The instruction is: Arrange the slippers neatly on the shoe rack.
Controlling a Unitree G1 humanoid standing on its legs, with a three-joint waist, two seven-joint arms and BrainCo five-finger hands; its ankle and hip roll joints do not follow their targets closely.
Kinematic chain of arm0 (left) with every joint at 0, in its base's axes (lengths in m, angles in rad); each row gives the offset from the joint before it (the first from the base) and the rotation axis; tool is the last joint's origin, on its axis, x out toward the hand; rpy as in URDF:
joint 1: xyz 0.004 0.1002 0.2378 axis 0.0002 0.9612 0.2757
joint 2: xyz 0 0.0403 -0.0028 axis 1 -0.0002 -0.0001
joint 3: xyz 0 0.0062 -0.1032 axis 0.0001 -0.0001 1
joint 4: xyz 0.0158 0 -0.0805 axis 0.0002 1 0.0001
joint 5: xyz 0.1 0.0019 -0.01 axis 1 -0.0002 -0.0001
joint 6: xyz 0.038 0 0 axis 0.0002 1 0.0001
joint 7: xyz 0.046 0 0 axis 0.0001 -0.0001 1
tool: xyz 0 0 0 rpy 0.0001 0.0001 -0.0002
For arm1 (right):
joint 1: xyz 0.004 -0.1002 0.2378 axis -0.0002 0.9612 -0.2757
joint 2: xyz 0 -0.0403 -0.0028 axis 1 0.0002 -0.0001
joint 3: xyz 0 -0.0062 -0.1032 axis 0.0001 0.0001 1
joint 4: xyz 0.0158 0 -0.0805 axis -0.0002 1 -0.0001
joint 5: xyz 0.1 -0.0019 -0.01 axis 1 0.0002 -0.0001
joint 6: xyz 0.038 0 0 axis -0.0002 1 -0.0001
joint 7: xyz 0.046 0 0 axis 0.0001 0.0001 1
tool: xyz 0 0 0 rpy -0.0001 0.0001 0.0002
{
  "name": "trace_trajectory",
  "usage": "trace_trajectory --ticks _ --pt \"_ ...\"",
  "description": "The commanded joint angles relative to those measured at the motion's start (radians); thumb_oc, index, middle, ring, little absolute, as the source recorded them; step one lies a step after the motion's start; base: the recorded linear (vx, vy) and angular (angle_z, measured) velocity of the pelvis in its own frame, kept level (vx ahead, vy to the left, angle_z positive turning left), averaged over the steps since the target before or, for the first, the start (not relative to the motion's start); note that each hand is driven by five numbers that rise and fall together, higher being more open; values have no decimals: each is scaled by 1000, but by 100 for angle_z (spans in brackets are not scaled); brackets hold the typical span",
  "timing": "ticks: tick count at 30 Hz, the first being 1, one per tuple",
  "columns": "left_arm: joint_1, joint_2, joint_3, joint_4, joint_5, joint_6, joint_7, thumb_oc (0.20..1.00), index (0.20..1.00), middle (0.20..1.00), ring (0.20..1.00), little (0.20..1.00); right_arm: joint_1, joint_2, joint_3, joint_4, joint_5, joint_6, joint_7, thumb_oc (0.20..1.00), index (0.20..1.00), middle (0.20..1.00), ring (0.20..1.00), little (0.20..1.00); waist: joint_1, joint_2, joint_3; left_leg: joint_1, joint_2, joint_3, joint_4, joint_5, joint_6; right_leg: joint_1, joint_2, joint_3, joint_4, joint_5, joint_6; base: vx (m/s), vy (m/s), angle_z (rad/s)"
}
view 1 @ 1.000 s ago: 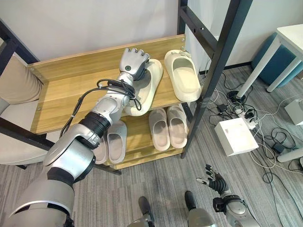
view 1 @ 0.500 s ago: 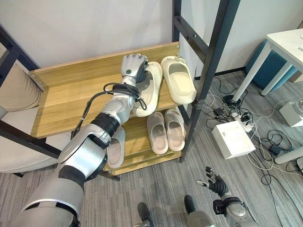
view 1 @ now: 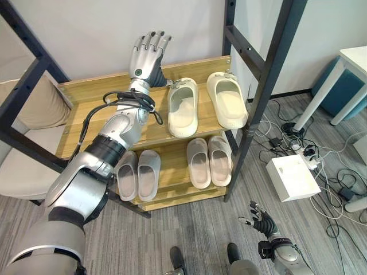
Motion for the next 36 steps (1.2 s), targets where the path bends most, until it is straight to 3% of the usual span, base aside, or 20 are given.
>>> trace_trajectory --ticks 1,3,6,9,14,26,31,36 --pt "-6 -19 58 39 -388 -154 -53 1000 1000 1000 1000 1000 -5 38 -36 -27 9 2 15 1000 1000 1000 1000 1000 40 -31 2 91 39 -29 1 -124 -51 -24 -36 -60 -5 -42 52 3 30 14" --pt "103 -40 63 -33 -595 -213 -128 1000 1000 1000 1000 1000 -4 39 -41 -37 7 14 19 1000 1000 1000 1000 1000 54 -31 -1 85 36 -36 1 -119 -49 -23 -36 -71 -5 -40 52 -3 19 28" --pt "207 -51 47 -103 -800 -240 -207 1000 1000 1000 1000 1000 3 33 -42 -50 8 24 32 1000 1000 1000 1000 1000 62 -30 -3 81 36 -42 1 -116 -48 -24 -38 -75 -5 -37 53 -2 12 10" --pt "289 -75 -4 -125 -1020 -225 -285 1000 1000 1000 1000 1000 5 26 -30 -55 7 41 46 1000 1000 1000 1000 1000 65 -30 -7 78 34 -44 1 -114 -47 -23 -39 -79 -5 -35 53 10 30 6" --pt "289 -103 -80 -172 -1256 -196 -325 1000 1000 1000 1000 1000 20 6 -1 -79 2 55 61 1000 1000 1000 1000 1000 50 -35 -11 73 36 -38 1 -111 -46 -32 -37 -73 -5 -31 55 0 8 5" --pt "187 -231 -192 -134 -1358 -170 -310 1000 1000 1000 1000 1000 24 -1 23 -70 12 71 64 1000 1000 1000 1000 1000 17 -37 -13 86 41 -20 1 -114 -46 -35 -32 -54 -5 -35 53 4 0 -7" --pt "195 -228 -184 -123 -1302 -165 -311 1000 1000 1000 1000 1000 29 0 18 -71 20 68 66 1000 1000 1000 1000 1000 14 -34 -11 91 42 -16 1 -115 -46 -35 -33 -50 -5 -35 52 0 0 0" --pt "205 -182 -91 -90 -1065 -191 -248 1000 1000 1000 1000 1000 24 17 4 -64 21 50 62 1000 1000 1000 1000 1000 31 -36 -13 93 41 -24 1 -114 -46 -27 -34 -59 -5 -39 49 0 0 0"
